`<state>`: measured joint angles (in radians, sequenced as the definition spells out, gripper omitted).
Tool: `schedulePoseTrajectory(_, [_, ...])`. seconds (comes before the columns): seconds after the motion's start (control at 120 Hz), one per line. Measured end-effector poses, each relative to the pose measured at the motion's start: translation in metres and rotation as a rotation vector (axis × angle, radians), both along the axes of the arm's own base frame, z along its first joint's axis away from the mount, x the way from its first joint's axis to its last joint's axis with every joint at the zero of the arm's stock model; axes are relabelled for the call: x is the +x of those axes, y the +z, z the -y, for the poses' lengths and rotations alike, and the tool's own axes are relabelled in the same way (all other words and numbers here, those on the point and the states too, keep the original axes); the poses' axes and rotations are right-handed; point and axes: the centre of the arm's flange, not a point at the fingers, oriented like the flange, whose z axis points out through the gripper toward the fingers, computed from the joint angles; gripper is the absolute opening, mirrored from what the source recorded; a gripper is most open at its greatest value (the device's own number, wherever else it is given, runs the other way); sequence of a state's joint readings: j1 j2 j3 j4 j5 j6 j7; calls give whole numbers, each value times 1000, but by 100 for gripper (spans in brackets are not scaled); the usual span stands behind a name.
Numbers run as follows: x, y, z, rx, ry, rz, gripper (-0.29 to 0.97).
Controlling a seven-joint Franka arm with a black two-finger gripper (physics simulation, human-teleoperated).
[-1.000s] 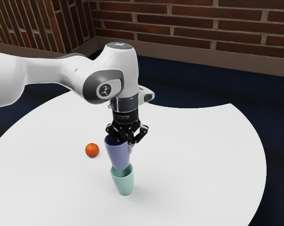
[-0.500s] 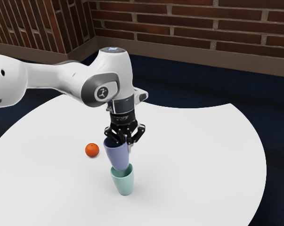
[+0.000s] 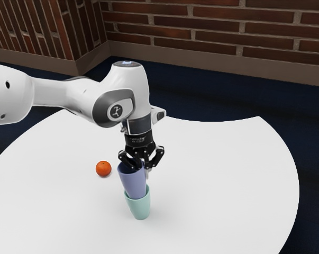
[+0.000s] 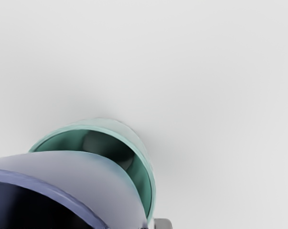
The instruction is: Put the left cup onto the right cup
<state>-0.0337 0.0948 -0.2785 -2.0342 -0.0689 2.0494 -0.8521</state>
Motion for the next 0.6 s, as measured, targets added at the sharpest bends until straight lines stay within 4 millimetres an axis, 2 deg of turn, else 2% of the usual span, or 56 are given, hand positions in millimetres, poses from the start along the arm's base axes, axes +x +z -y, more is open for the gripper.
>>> schedulePoseTrajectory(0.125, [0, 3, 2, -5, 2, 8, 30])
schedulePoseTrajectory(0.242, [-2, 13, 1, -2, 2, 27, 46])
schedulePoseTrajectory(0.417, [-3, 46, 0, 4, 0, 78, 58])
schedulePoseTrajectory(0.6, [2, 98, 2, -5, -8, 140, 64])
